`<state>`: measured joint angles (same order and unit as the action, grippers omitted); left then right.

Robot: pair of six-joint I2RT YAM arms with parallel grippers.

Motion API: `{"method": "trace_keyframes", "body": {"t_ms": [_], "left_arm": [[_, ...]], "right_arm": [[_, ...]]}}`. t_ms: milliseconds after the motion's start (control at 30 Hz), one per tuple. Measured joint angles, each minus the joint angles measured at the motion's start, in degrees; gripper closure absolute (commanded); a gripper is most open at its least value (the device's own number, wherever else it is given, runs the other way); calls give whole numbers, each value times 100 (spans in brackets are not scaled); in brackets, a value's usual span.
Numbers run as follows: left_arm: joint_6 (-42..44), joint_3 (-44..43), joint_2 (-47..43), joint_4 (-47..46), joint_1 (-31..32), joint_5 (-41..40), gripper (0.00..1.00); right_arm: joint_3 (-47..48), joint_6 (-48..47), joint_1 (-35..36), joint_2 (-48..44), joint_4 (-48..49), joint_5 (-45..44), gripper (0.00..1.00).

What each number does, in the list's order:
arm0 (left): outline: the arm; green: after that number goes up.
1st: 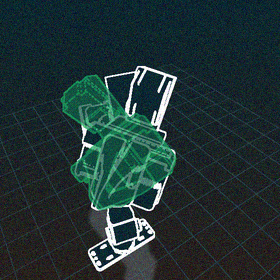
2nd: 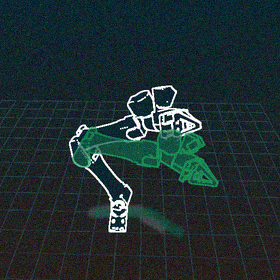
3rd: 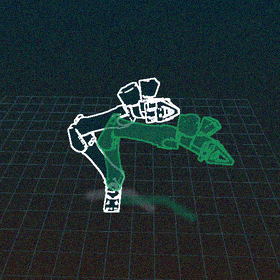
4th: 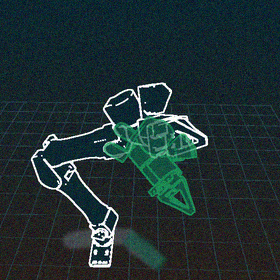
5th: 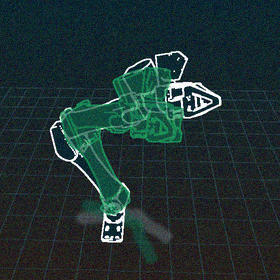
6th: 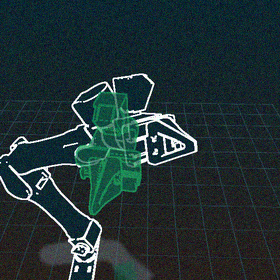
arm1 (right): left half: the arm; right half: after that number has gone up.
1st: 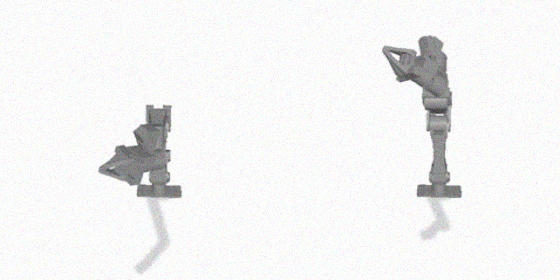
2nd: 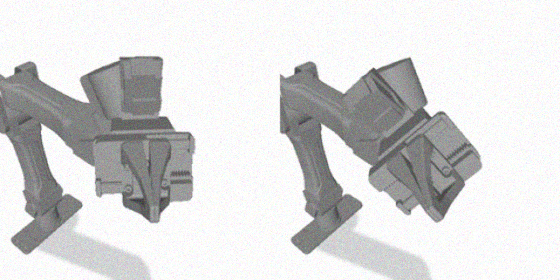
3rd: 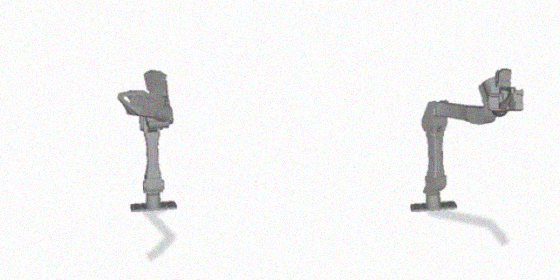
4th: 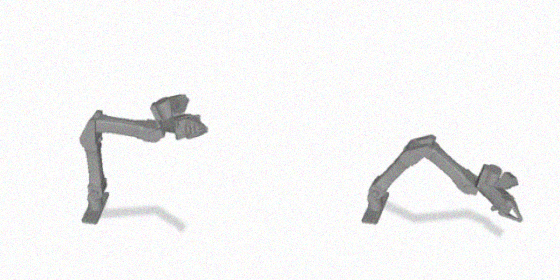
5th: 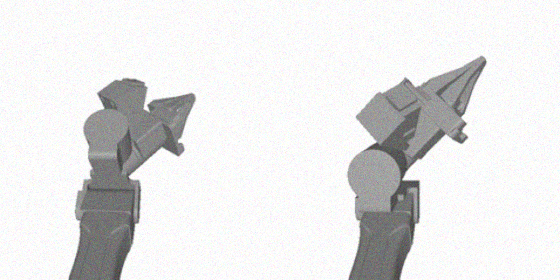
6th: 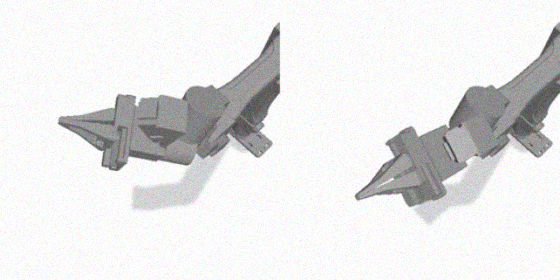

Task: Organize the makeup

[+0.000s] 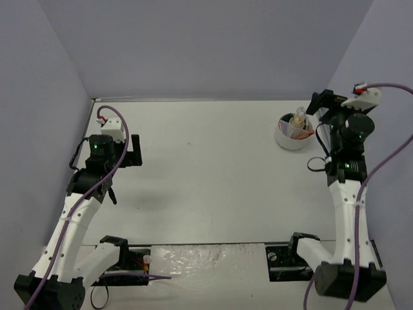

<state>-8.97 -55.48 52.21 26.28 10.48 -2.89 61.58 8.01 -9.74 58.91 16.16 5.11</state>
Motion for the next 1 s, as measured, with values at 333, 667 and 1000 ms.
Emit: {"method": "trace_keyframes", "body": {"t_ms": [333,667,1000], "left_arm": [[7,0,-135,7,0,94,3],[-1,11,-282,4,0,303,3],[-9,343,-369,-84,-1,287,3]], "right_arm": [[-615,719,77,-2345,-1950,-32,0],[-987,390,916,-3395,-2945,-625,0],[-1254,221,1195,-3927,-3051,-1125,0]]}}
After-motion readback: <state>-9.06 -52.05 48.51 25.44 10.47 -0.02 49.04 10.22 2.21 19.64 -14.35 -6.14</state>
